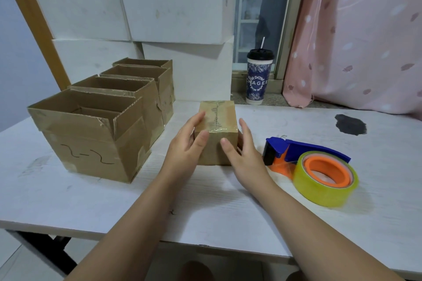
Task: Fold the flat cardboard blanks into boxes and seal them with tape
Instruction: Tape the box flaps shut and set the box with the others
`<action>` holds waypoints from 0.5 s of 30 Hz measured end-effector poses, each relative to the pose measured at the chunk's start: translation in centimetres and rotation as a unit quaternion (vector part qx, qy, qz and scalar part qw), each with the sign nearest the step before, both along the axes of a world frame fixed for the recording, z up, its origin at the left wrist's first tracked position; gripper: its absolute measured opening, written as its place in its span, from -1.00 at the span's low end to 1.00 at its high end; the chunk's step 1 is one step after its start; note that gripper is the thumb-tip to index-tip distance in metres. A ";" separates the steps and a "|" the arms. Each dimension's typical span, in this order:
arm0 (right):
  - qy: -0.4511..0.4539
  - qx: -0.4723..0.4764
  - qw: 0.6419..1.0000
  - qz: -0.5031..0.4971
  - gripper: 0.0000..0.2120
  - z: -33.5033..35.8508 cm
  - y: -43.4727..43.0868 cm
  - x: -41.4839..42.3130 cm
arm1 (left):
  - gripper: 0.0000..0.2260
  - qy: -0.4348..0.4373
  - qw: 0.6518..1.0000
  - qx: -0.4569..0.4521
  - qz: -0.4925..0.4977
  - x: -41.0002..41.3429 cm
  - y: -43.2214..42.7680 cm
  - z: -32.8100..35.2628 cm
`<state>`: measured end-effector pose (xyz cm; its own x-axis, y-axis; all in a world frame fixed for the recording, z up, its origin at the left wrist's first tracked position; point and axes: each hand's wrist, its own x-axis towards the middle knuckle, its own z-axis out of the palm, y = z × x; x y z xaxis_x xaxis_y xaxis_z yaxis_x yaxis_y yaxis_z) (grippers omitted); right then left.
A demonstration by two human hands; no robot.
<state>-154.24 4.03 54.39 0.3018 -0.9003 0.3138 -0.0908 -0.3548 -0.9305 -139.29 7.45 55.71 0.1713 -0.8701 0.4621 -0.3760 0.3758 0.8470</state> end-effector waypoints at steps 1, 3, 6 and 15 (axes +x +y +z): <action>0.030 -0.016 0.999 0.005 -0.37 0.0 0.0 0.1 | -0.62 -0.019 1.000 0.001 0.017 -0.1 0.1 0.0; 0.063 -0.037 0.997 0.019 -0.28 -0.1 0.0 0.2 | -0.64 -0.030 0.998 0.005 0.059 -0.4 0.2 0.2; 0.125 -0.079 0.989 0.024 -0.06 -0.5 0.0 0.1 | -0.55 -0.062 0.989 -0.006 0.132 -0.6 0.5 0.0; 0.092 -0.314 0.943 -0.051 -0.39 -0.1 0.8 0.9 | -0.08 0.048 0.986 0.004 0.160 -0.1 0.3 -0.1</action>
<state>-153.36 4.86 54.25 0.3244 -0.5809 0.7465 -0.2933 -0.8121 -0.5045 -139.38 7.72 55.64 0.4802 -0.7681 0.4236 -0.3918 0.2443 0.8870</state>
